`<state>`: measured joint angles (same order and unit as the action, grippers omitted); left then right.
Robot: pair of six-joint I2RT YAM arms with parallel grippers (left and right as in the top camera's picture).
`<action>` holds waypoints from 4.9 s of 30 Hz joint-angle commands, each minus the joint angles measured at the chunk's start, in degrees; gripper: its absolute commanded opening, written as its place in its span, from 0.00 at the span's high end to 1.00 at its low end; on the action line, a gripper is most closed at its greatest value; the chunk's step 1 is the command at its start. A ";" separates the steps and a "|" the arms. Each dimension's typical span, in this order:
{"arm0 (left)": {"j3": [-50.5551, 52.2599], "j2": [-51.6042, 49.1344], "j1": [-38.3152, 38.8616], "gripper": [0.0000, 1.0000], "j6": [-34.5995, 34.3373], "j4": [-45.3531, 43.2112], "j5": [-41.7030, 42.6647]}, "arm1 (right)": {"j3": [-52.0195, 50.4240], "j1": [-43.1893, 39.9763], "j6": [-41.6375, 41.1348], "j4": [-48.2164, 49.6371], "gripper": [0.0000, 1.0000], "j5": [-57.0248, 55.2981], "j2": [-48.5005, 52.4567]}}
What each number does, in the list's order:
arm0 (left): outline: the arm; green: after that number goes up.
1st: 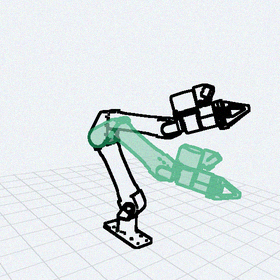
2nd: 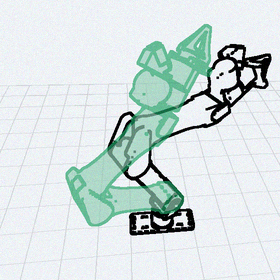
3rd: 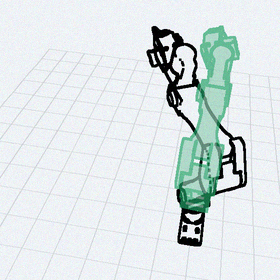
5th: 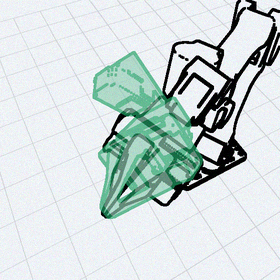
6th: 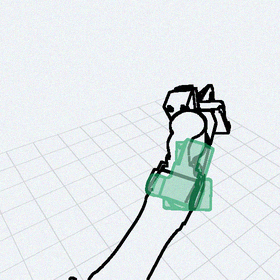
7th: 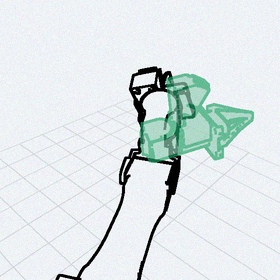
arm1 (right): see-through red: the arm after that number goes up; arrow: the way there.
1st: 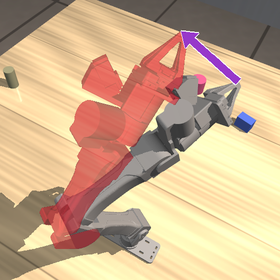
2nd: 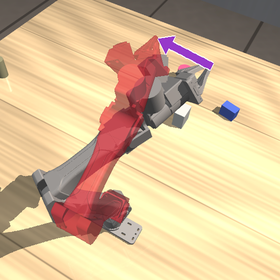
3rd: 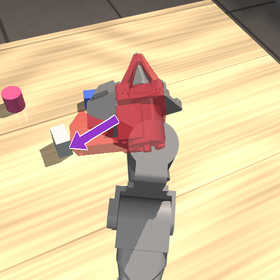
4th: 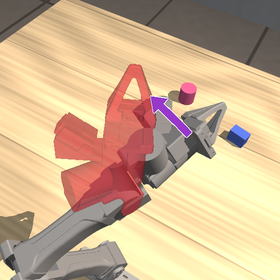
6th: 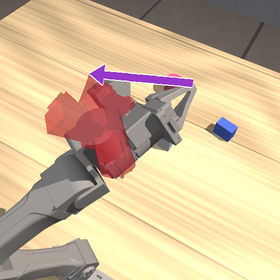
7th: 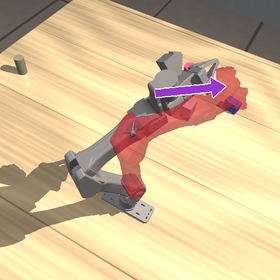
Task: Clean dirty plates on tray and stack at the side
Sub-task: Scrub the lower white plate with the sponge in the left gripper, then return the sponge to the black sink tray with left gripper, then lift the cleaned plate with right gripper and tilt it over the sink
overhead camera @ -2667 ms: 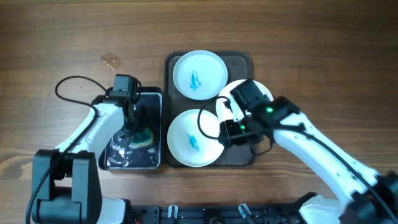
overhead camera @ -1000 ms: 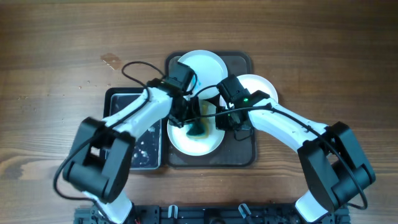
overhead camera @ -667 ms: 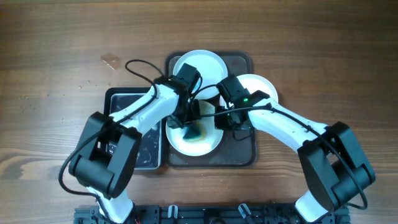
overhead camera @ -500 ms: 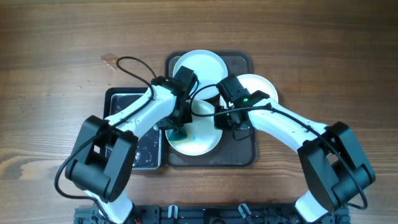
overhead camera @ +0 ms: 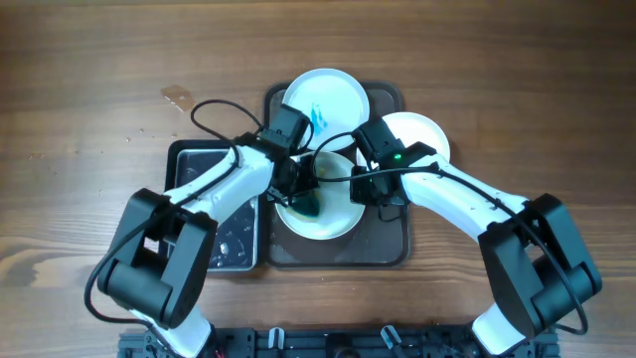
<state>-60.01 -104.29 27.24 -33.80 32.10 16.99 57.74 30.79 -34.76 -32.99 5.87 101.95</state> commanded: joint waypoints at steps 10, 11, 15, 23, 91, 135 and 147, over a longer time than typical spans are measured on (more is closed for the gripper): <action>5.16 -1.14 3.65 0.96 0.76 -5.95 20.11 | -0.11 0.31 -1.36 0.76 0.96 0.13 1.03; 5.16 -1.14 3.58 0.96 0.74 -3.82 15.98 | -0.11 0.31 -1.38 0.76 0.96 0.13 1.03; 5.11 -0.63 1.55 0.96 -0.44 1.70 4.66 | -0.11 0.31 -1.36 0.72 0.96 0.13 1.03; 4.70 6.08 -3.91 0.96 -2.93 10.43 -19.54 | -0.11 0.33 -1.25 0.37 0.96 0.13 1.03; 6.82 23.89 -20.65 0.53 6.64 15.74 -13.94 | 5.20 0.31 10.27 -7.67 0.96 -0.72 -2.51; 0.94 43.01 -62.03 0.00 6.58 27.65 1.31 | 31.85 8.83 14.58 -12.94 0.96 -2.14 1.16; 0.94 42.99 -66.53 0.00 6.60 29.57 1.60 | 35.47 25.90 19.06 0.00 0.96 -44.76 4.50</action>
<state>-57.82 -61.95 -38.81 -27.46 61.71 17.34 89.69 53.65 -17.76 -33.65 -19.90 106.50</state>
